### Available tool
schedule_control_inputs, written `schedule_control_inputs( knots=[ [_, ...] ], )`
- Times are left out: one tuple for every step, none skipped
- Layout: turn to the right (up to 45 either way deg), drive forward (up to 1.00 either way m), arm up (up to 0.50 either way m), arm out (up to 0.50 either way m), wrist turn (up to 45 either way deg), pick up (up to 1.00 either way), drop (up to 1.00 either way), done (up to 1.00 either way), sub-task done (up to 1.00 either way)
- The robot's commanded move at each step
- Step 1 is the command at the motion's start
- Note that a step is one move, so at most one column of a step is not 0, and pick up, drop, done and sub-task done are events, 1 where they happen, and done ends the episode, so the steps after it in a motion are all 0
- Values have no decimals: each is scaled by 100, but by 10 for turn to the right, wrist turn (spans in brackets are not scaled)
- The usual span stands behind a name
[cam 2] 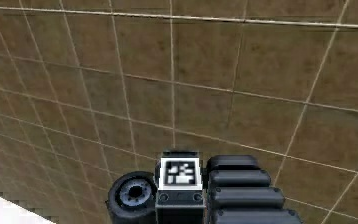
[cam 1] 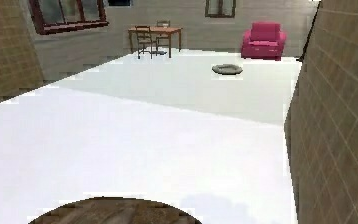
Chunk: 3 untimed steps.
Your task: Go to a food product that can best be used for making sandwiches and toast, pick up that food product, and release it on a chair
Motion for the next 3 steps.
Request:
schedule_control_inputs(
  knots=[
    [-390, 0, 0, 0, 0, 0, 0, 0, 0],
    [450, 0, 0, 0, 0, 0, 0, 0, 0],
    [450, 0, 0, 0, 0, 0, 0, 0, 0]
  ],
)
